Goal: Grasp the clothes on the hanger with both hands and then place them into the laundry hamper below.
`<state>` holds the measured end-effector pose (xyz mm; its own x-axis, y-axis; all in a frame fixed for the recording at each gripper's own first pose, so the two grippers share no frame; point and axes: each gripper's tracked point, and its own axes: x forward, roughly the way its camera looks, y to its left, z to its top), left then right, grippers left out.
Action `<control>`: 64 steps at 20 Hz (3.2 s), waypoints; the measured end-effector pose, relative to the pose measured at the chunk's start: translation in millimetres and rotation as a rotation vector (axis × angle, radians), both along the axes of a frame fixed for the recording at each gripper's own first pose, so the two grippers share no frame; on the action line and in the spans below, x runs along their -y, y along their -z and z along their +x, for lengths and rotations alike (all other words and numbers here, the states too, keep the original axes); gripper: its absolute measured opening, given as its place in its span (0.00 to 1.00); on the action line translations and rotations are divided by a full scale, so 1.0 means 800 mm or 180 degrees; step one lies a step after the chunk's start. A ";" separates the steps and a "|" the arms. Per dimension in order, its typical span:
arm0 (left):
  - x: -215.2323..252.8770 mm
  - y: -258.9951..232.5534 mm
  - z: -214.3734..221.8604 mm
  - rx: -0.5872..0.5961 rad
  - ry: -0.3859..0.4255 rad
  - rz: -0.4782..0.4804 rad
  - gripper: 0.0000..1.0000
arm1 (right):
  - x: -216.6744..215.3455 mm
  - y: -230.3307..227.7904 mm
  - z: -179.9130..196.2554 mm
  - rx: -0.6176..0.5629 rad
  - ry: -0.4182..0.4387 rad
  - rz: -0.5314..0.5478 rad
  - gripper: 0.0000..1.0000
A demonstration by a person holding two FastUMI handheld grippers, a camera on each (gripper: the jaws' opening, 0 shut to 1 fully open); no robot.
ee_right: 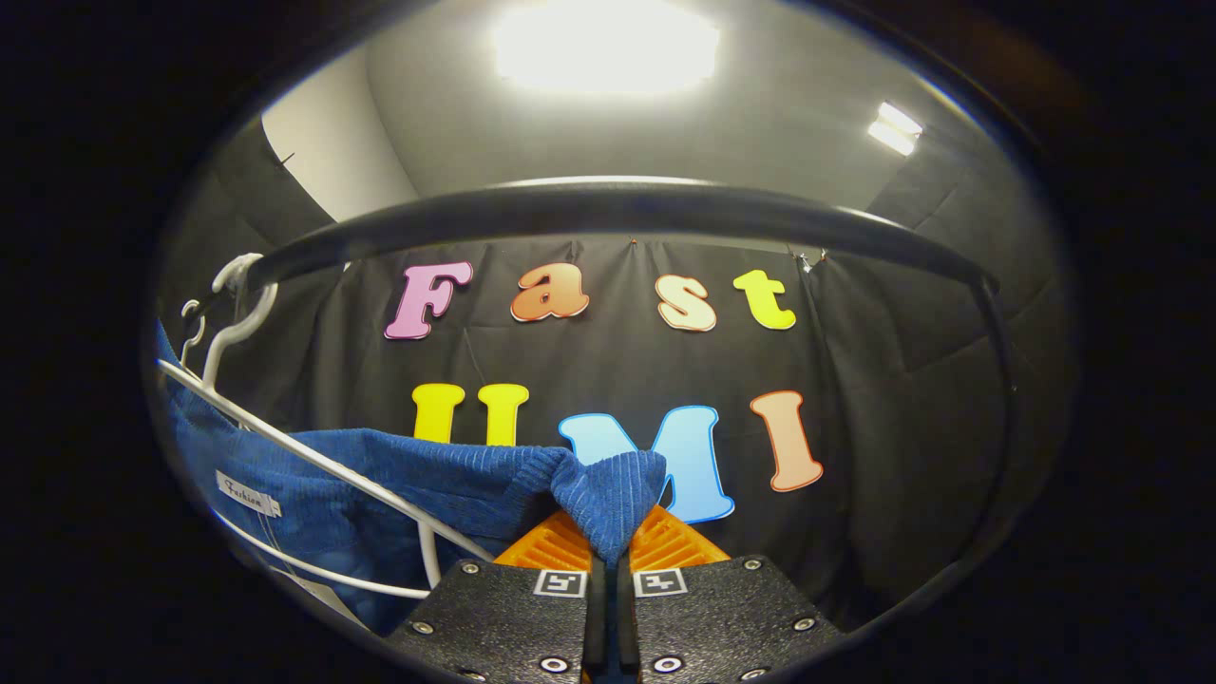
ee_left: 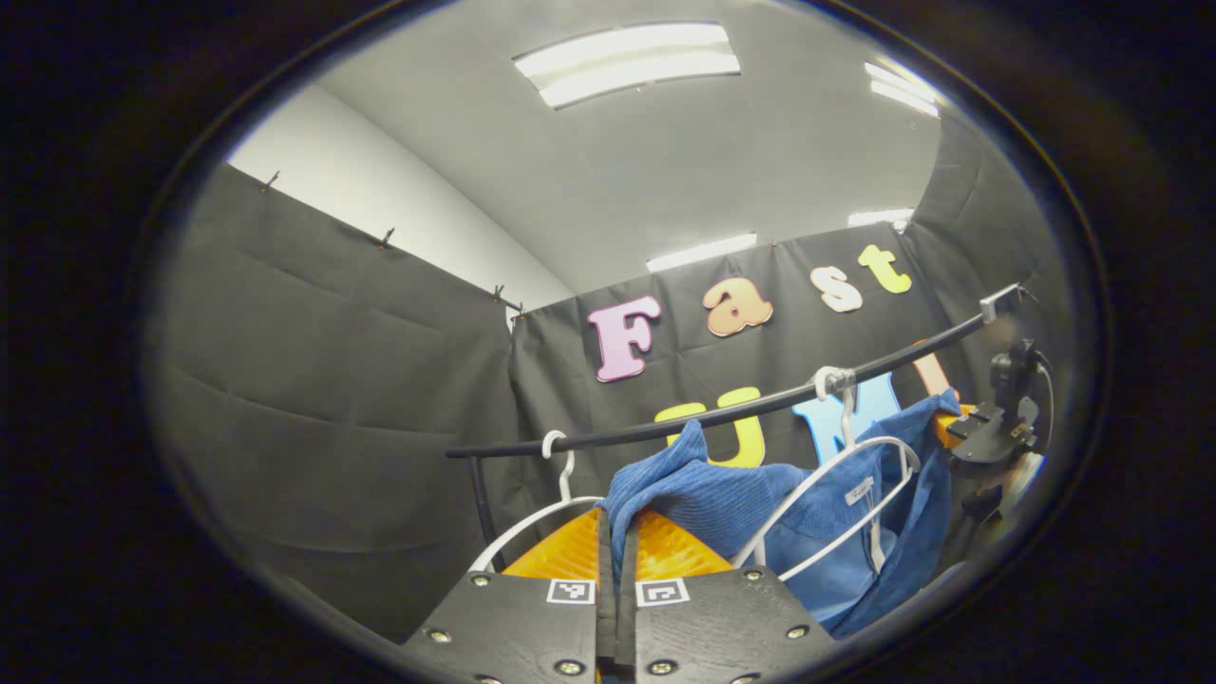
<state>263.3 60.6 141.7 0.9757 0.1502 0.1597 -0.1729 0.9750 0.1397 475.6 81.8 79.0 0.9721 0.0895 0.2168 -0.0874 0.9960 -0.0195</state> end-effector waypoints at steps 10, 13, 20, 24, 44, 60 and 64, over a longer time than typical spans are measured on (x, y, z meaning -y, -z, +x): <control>-0.016 0.114 0.075 -0.0458 0.0062 -0.0391 0.01 | 0.014 0.098 0.035 -0.0557 0.0004 -0.0222 0.04; -0.018 0.136 0.059 -0.0536 0.0038 -0.0395 0.00 | 0.018 0.136 0.025 -0.0721 -0.0043 -0.0290 0.04; -0.017 0.179 0.004 -0.0726 -0.0106 -0.0387 0.00 | 0.015 0.204 -0.026 -0.1047 -0.0252 -0.0322 0.04; -0.013 0.194 -0.027 -0.0813 -0.0218 -0.0393 0.01 | 0.007 0.221 -0.065 -0.1159 -0.0451 -0.0281 0.04; 0.123 0.161 -0.177 -0.0696 0.1254 -0.0854 0.07 | -0.026 0.129 -0.395 -0.1020 -0.0535 -0.0119 0.04; 0.217 0.373 -0.232 -0.1670 0.1498 -0.0971 0.01 | -0.052 0.330 -0.489 -0.2106 -0.0743 -0.0280 0.05; 0.208 0.452 -0.245 -0.2093 0.1344 -0.0975 0.05 | -0.051 0.381 -0.508 -0.2404 -0.0745 -0.0363 0.05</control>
